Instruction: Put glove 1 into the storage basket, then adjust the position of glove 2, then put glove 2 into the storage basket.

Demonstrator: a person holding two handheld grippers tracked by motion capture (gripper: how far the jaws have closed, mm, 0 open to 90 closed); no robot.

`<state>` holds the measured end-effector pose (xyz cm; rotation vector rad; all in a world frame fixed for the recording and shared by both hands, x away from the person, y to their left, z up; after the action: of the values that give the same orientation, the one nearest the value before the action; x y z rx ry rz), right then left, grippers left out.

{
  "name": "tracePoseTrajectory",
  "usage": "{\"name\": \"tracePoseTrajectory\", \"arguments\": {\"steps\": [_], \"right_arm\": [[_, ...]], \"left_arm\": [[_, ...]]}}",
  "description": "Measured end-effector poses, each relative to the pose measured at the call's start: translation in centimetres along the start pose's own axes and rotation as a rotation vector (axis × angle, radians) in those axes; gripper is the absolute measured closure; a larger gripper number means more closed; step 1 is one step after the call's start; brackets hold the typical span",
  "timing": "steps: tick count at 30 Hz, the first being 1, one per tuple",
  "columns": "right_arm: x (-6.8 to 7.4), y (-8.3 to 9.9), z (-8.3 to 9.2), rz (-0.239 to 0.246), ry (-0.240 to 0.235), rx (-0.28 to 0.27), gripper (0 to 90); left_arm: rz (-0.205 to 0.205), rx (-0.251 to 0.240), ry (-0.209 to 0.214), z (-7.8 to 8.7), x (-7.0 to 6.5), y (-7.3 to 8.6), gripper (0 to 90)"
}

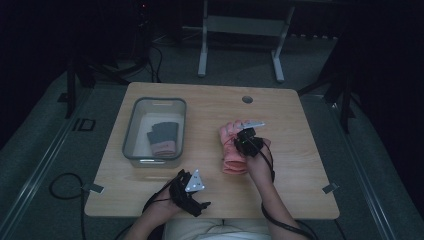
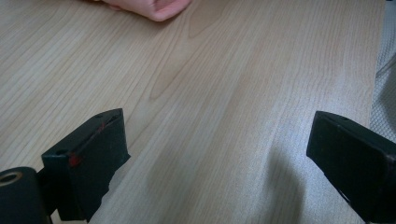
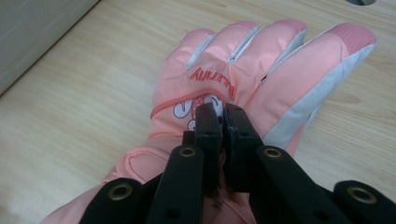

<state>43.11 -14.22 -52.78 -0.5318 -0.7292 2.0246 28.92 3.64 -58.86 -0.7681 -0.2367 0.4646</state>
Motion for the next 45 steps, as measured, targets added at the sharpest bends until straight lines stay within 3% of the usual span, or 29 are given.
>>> {"name": "tracePoseTrajectory", "arguments": {"steps": [5, 7, 8, 16, 28, 33, 38, 42, 45], "right_arm": [[-0.4, 0.7, 0.5, -0.003, -0.009, -0.004, 84.8], [-0.7, 0.7, 0.9, -0.007, -0.026, -0.021, 79.6], [-0.5, 0.4, 1.3, -0.006, -0.042, -0.040, 72.6], [-0.5, -1.3, 3.9, 0.013, -0.073, -0.115, 63.2], [-1.9, -1.5, 5.7, 0.039, -0.073, -0.155, 60.0], [-3.1, -1.0, 6.1, 0.061, -0.075, -0.162, 59.2], [-4.6, -0.9, 6.6, 0.067, -0.075, -0.174, 59.5], [-5.2, -1.1, 7.0, 0.076, -0.080, -0.189, 59.8], [-5.4, -1.1, 7.2, 0.077, -0.083, -0.201, 60.3]], "left_arm": [[0.001, -0.006, 0.002, 0.0, -0.1, -0.1, 4.8], [0.004, -0.005, 0.000, -0.1, -0.1, -0.1, 4.7], [0.009, -0.003, 0.001, -0.1, -0.1, -0.2, 4.8], [0.019, -0.004, -0.010, 0.1, 0.0, -0.3, 4.7], [0.042, -0.046, -0.009, 0.6, 0.1, -1.5, 4.8], [0.060, -0.086, -0.011, 1.4, 0.2, -3.2, 4.8], [0.103, -0.168, -0.007, 2.5, 0.9, -5.6, 5.4], [0.099, -0.171, -0.029, 3.0, 1.7, -7.6, 5.8], [0.092, -0.145, -0.062, 2.8, 2.5, -8.9, 5.8]]}}
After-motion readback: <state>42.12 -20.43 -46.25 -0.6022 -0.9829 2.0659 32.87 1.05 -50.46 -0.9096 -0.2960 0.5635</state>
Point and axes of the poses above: each handheld gripper's, and its own axes: z roughly backward along the jaws, y roughly out of its underside, x roughly to its left, the point moved 5 cm from there along -z, roughly forward along the jaws, and after that the axes turned 3 degrees about z, right-handed, at the moved point
